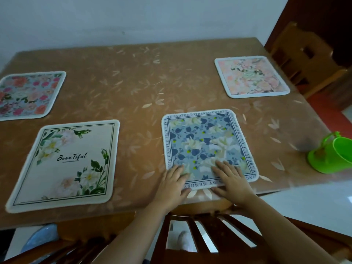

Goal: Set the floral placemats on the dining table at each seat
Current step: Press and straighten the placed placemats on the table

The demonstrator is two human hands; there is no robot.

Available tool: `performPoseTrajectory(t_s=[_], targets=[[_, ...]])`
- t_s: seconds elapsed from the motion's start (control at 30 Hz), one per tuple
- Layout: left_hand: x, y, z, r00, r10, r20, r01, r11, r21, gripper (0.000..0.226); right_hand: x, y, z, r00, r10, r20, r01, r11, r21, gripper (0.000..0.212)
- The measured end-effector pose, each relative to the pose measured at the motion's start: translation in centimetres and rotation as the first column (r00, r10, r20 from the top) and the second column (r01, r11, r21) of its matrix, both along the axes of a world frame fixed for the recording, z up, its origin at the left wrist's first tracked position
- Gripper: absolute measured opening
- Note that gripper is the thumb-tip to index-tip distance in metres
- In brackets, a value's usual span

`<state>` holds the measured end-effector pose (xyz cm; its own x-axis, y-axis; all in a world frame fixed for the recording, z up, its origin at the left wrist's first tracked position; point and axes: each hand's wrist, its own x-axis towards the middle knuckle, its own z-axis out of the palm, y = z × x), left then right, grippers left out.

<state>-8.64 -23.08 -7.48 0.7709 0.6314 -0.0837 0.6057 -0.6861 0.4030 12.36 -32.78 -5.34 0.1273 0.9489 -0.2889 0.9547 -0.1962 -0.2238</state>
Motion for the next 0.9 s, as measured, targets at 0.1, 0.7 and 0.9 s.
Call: performPoseTrajectory(t_s=[0.1, 0.7, 0.9], targets=[[0.8, -0.3, -0.3, 1.0, -0.016, 0.0, 0.016, 1.0, 0.014, 0.053, 0.5, -0.1, -0.2, 1.0, 0.0, -0.022, 0.001, 1.0, 0.016, 0.068], [1.2, -1.3, -0.2, 0.999, 0.033, -0.008, -0.033, 0.999, 0.004, 0.05, 0.5, -0.5, -1.1, 0.995, -0.021, -0.096, 0.028, 0.997, 0.077, 0.065], [0.4, -0.8, 1.2, 0.997, 0.08, 0.008, -0.08, 0.996, 0.038, 0.048, -0.8, 0.4, 0.1, 0.99, 0.044, -0.131, -0.028, 0.992, 0.124, 0.056]])
